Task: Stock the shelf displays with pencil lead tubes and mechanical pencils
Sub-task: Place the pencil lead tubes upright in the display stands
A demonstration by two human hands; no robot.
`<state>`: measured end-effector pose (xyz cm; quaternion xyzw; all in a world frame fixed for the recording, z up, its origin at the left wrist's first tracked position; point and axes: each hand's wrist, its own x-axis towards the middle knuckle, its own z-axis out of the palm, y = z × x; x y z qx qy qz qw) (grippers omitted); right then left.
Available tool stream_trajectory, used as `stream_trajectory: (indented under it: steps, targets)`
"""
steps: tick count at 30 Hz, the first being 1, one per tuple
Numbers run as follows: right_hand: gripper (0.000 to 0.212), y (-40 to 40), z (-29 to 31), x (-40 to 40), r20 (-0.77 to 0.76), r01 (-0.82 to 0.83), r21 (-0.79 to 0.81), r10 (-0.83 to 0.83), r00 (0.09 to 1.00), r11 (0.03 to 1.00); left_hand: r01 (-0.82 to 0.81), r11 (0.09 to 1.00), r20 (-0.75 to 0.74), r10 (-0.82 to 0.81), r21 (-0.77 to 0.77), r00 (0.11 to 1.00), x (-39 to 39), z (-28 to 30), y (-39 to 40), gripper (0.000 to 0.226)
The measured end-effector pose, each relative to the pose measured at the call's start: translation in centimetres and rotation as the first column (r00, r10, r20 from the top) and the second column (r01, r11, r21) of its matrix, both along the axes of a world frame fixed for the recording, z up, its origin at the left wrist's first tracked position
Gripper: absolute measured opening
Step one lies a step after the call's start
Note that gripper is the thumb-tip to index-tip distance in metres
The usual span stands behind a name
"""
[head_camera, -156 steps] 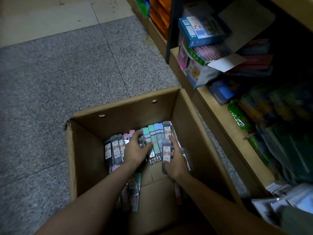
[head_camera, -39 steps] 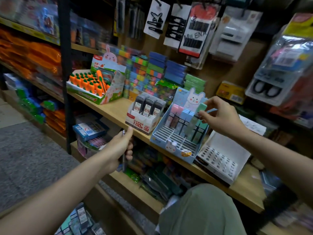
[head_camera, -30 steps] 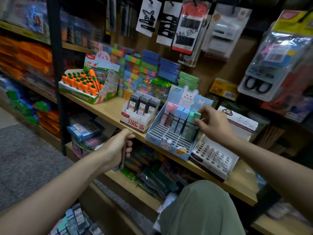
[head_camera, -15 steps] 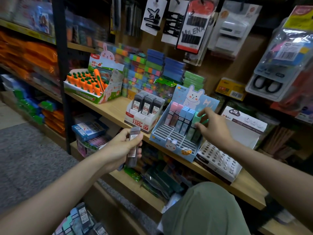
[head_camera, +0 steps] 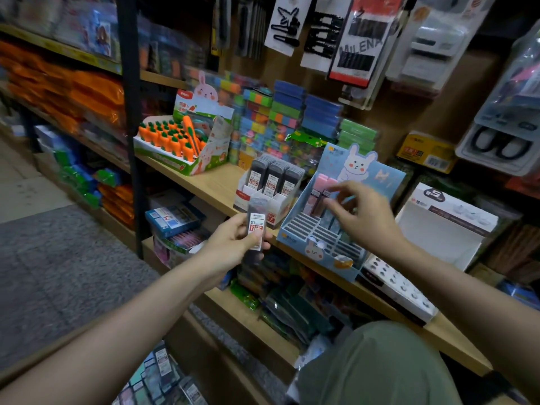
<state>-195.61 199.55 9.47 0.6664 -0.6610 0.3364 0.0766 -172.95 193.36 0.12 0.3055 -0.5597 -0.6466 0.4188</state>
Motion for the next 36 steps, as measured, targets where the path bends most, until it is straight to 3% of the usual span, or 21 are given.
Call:
stream_trajectory:
  steps: [3,8,13,18,24,36]
  targets:
    - [0.039,-1.4,-0.2,4.7,0.069,-0.234,0.177,0.225,0.972,0.956,0.025,0.990,0.100,-0.010,-0.142,0.995,-0.2,0.1,-0.2,0.020]
    - [0.022,-4.0,-0.3,7.7,0.006,-0.313,0.142,0.315,0.949,0.939,-0.001,0.958,0.134,0.041,-0.286,0.990,-0.2,0.2,-1.5,0.022]
    - [0.026,-8.2,3.3,5.5,0.001,-0.193,0.035,0.193,0.981,0.981,-0.229,0.927,0.223,0.300,-0.296,0.927,1.6,-1.0,-4.3,0.017]
    - [0.031,-12.4,5.3,3.4,-0.019,-0.062,-0.061,0.061,0.998,0.996,-0.417,0.834,0.353,0.536,-0.361,0.767,1.3,-0.5,-6.9,0.054]
    - [0.033,-15.0,3.2,3.5,-0.076,-0.092,-0.036,0.090,0.993,0.995,-0.469,0.837,0.317,0.542,-0.281,0.778,-2.9,1.3,-8.6,0.081]
    - [0.030,-15.4,1.5,3.3,-0.135,-0.111,0.009,0.112,0.985,0.994,-0.533,0.828,0.225,0.560,-0.175,0.797,-4.6,0.9,-8.6,0.053]
